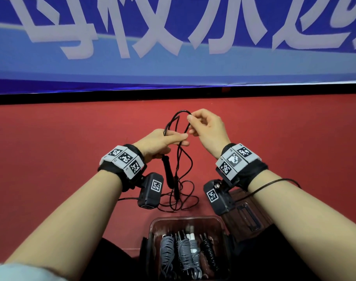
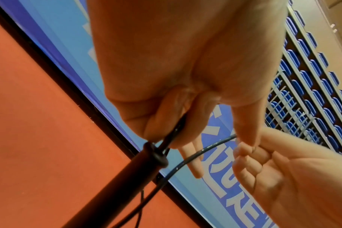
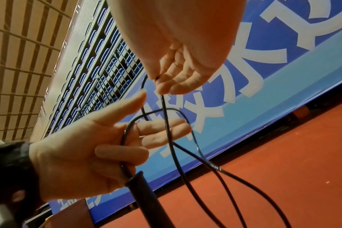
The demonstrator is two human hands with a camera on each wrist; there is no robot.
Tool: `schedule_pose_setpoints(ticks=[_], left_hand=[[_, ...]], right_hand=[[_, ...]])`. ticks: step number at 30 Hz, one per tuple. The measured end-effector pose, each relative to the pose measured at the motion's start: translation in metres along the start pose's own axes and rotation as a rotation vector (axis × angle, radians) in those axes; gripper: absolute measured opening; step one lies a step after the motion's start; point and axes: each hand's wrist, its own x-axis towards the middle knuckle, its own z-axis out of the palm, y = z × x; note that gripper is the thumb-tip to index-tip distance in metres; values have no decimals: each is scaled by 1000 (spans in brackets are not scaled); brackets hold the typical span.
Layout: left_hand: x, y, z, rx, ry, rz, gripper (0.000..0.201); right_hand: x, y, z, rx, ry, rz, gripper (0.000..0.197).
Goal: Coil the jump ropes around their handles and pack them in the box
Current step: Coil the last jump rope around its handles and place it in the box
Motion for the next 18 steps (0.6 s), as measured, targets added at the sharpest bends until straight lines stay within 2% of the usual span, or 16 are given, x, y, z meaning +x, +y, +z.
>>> schedule_pose_setpoints(ticks=[3,5,8,12,18], left_hand=[[5,-5,1,-20,58,4,21],[7,-9,4,-32,52,-15,19],[9,-16,11,91,19,-28,25],[14,-25,20,181,13,-37,12],[14,-26,22,203,22,-76,26]], right_hand=[[2,-3,-2,26,31,5,11],[2,-5,-2,57,24,3,12],[1,-7,-2,72,-9,1,12],[0,-12,-2,114,-13,-5,11],[4,-19,-4,293,55,-14,9]])
